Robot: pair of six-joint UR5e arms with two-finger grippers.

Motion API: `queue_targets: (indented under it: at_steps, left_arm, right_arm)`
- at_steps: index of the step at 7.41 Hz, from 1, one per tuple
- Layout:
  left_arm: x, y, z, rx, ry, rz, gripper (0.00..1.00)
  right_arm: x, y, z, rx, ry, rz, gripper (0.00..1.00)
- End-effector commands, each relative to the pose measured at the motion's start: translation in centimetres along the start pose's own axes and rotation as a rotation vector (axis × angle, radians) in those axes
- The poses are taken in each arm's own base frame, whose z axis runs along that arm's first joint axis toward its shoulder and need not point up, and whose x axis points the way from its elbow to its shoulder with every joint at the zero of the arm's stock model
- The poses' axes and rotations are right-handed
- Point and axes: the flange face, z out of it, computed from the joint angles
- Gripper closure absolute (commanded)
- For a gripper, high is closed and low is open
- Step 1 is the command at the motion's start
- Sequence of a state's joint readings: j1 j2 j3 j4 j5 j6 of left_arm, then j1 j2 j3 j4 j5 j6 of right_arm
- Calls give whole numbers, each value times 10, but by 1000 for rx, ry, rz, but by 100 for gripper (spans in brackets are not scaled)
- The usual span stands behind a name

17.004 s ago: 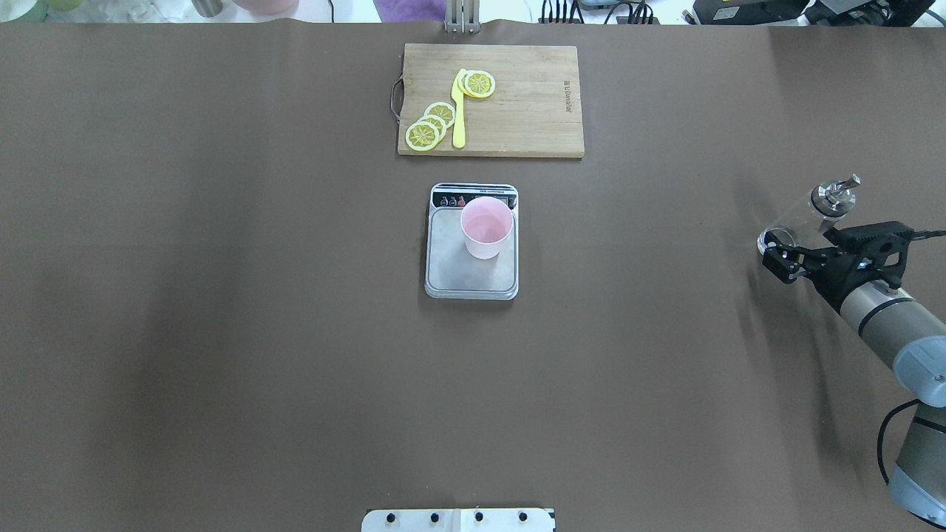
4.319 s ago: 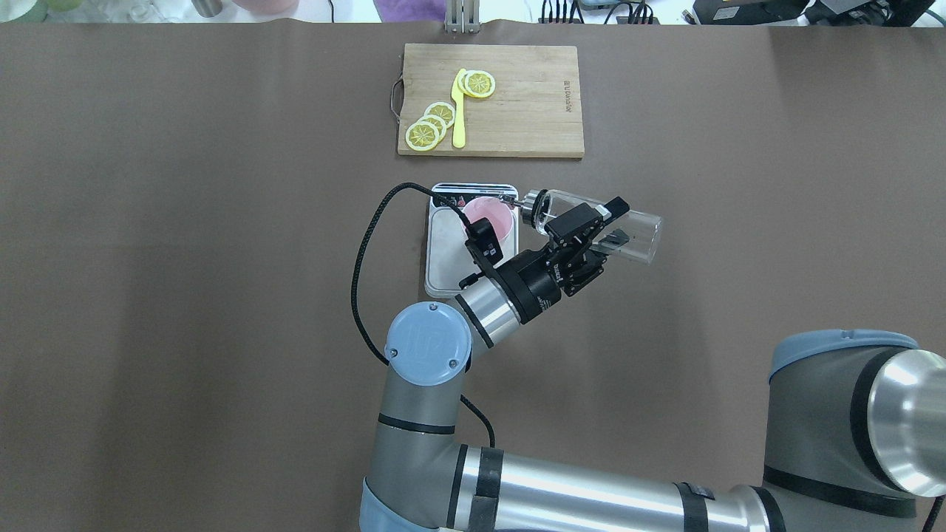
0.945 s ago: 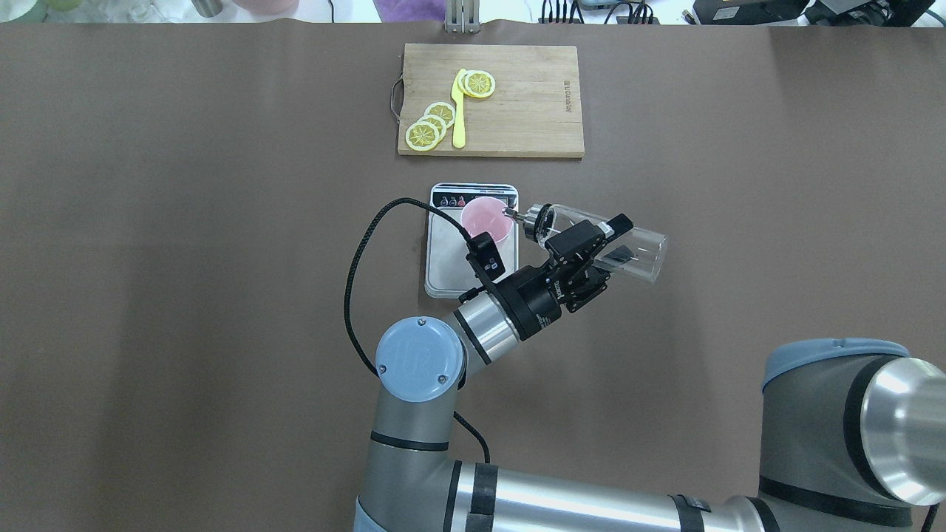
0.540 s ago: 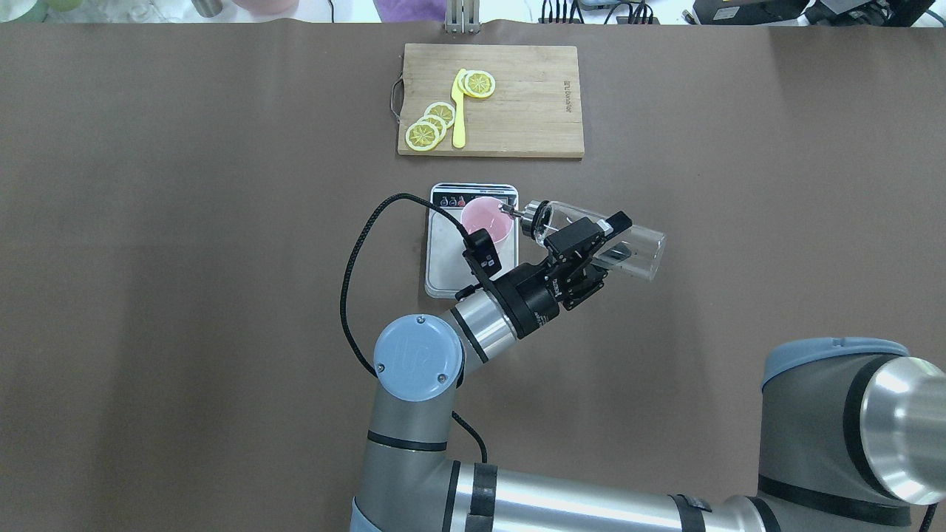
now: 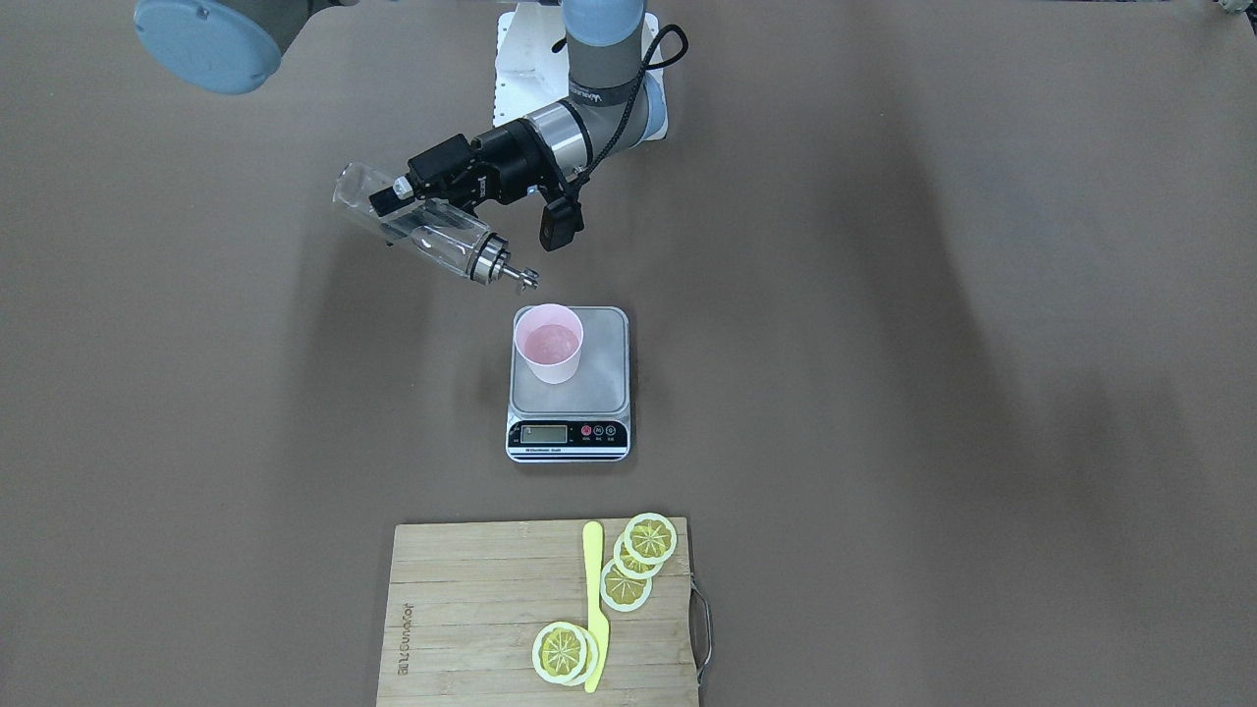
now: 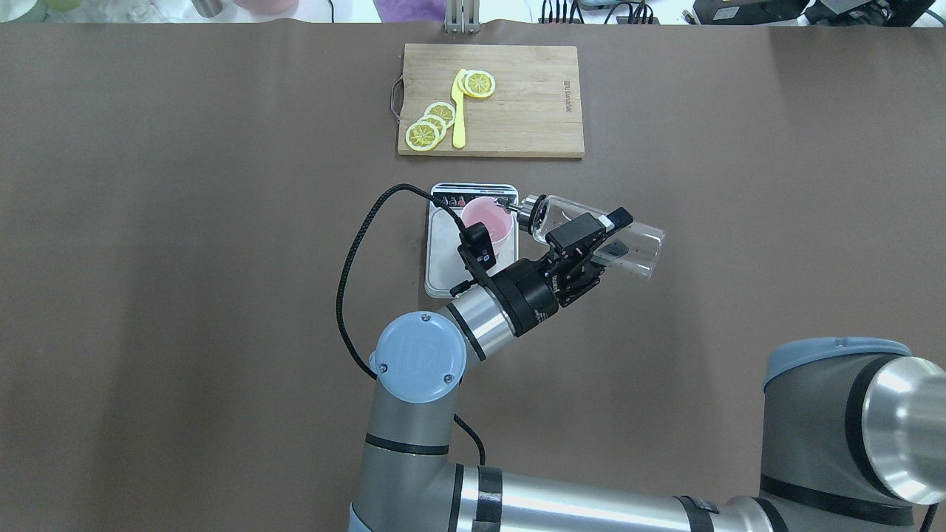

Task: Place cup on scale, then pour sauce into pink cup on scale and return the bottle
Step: 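Hold the bottle tilted over the pink cup with the right gripper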

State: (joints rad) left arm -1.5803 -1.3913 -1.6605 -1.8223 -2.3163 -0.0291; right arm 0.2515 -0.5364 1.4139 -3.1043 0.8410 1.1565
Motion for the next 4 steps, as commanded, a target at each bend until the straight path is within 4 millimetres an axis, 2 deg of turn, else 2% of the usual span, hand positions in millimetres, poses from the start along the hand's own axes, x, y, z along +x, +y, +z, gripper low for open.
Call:
queue_targets:
  at_steps: [1, 2, 4]
  left_arm:
    - [2, -2, -2, 5, 0, 5, 2]
    - [3, -4, -3, 8, 0, 8, 2]
    - [3, -4, -3, 8, 0, 11, 2]
  right_arm:
    - [8, 11, 9, 45, -91, 80, 100]
    - [10, 22, 22, 79, -120, 114, 100]
    - [31, 41, 36, 145, -221, 132, 100]
